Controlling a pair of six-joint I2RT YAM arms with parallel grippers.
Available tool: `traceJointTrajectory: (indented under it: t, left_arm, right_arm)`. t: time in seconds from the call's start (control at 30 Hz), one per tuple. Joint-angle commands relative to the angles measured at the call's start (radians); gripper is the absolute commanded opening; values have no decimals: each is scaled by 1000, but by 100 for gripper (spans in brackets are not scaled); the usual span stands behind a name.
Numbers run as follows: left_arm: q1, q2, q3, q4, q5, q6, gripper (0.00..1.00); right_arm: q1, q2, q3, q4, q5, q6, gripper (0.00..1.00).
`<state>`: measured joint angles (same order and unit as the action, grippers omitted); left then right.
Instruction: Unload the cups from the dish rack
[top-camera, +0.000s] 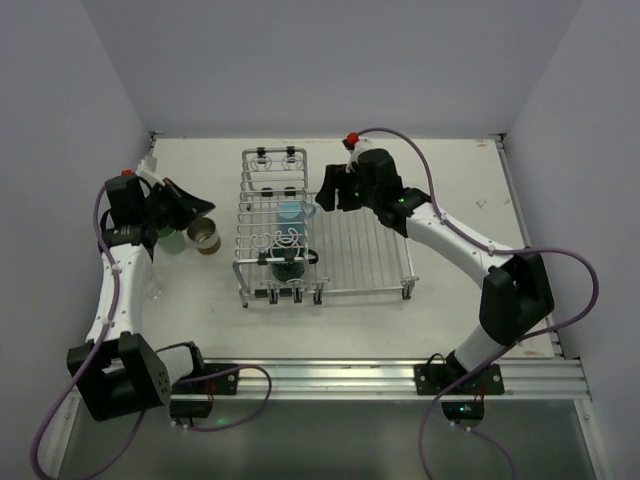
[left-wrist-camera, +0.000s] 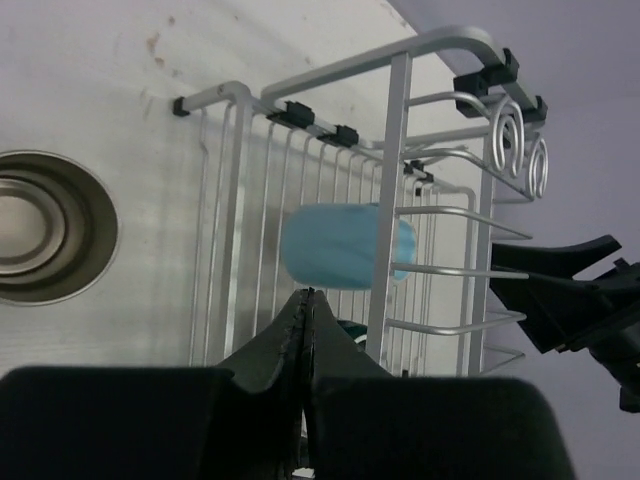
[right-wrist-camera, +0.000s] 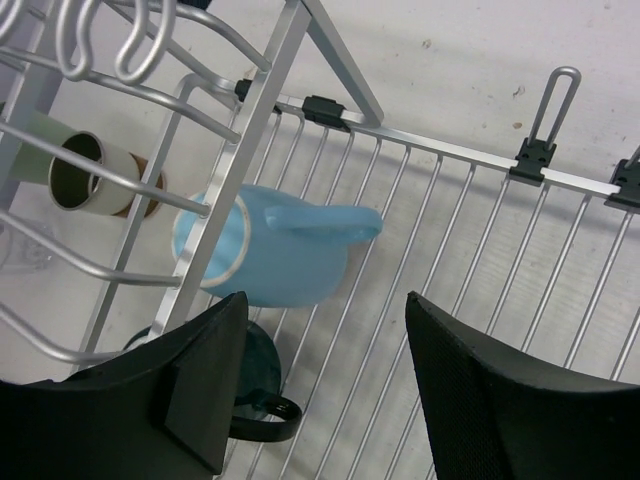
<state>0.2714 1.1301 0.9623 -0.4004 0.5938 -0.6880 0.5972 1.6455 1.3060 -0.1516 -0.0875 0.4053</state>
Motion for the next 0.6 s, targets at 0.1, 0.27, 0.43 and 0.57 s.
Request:
traceJointTrajectory:
  t: [0.1,0.27,0.43,0.57]
  left_arm:
    - [-47,120,-128,225,271,-76,0]
    - [-74,204,-191,342,330,-117,0]
    - [-104,279,-226,534,374,-189,0]
    - [-155,367,-226,639,394,-249,0]
  right_arm:
    - [-8,-85,-30,23,17,15,67]
    - [-16,-104,-56,26,11,9,67]
    - [-30,-107,-82,46,-1,15,67]
    - [-36,-92,-86,53,-12,20,67]
